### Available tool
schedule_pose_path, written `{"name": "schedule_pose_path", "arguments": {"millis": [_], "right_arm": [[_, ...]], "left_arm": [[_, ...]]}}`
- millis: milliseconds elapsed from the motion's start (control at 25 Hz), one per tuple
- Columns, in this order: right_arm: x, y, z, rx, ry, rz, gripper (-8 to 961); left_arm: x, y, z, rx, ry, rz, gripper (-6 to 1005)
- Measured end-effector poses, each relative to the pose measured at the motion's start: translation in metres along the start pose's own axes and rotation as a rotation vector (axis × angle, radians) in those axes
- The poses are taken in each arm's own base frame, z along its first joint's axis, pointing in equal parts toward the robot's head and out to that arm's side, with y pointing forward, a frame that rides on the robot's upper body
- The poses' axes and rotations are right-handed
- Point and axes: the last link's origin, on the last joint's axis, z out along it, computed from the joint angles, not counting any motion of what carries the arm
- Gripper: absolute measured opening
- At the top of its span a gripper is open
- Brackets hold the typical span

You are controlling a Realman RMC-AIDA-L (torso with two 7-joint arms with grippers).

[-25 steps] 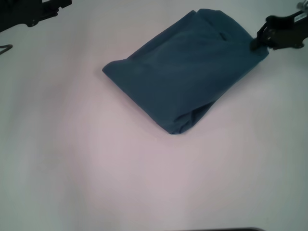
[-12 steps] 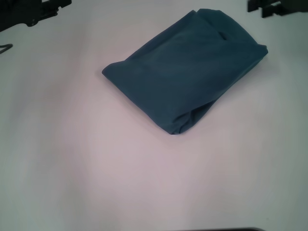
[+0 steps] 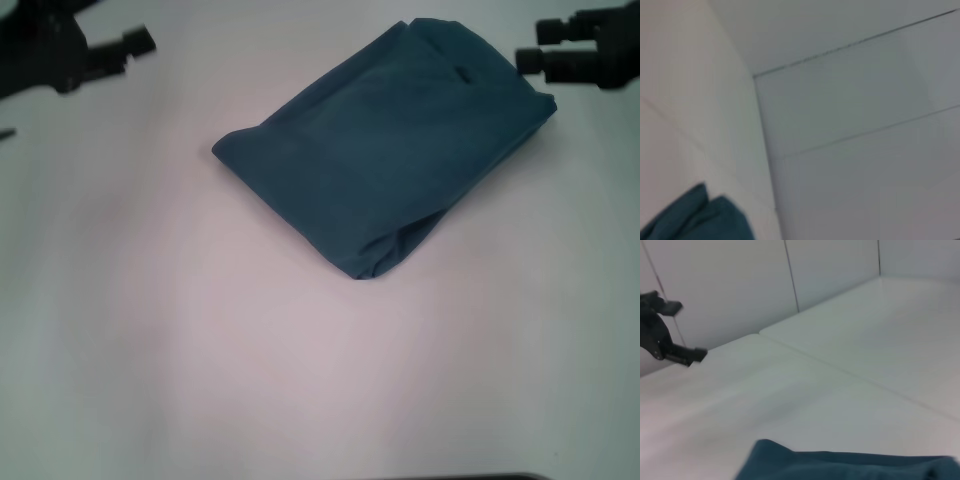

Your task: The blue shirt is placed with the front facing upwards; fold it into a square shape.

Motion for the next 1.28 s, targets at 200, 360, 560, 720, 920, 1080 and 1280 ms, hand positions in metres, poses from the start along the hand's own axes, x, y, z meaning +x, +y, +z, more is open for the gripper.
{"name": "schedule_pose_path", "arguments": {"millis": [200, 360, 560, 720, 920, 1080, 1280], "right_arm": [[0.038, 0.01, -0.029, 0.082, -0.117, -0.12, 585], [0.065, 0.023, -0.052, 0.13, -0.231, -0.086, 580], [0.079, 0.031, -0.061, 0.137, -0.309, -0.021, 580], [0.076, 0.032, -0.057, 0.117, -0.309, -0.025, 581], [0.068, 0.03, -0.052, 0.102, -0.313, -0.043, 581], [0.068, 0.03, -0.053, 0.102, -0.314, -0.043, 581], [0.068, 0.03, -0.054, 0.105, -0.321, -0.042, 582]], "left_arm": [[-0.027, -0.021, 0.012, 0.125, -0.135, -0.143, 920], [-0.045, -0.026, 0.032, 0.138, -0.171, -0.181, 920], [-0.049, -0.032, 0.042, 0.186, -0.173, -0.205, 921], [-0.061, -0.036, 0.056, 0.269, -0.259, -0.23, 921], [-0.066, -0.039, 0.069, 0.337, -0.311, -0.216, 921], [-0.065, -0.046, 0.076, 0.399, -0.295, -0.216, 921], [-0.067, -0.053, 0.085, 0.449, -0.27, -0.218, 921]]}}
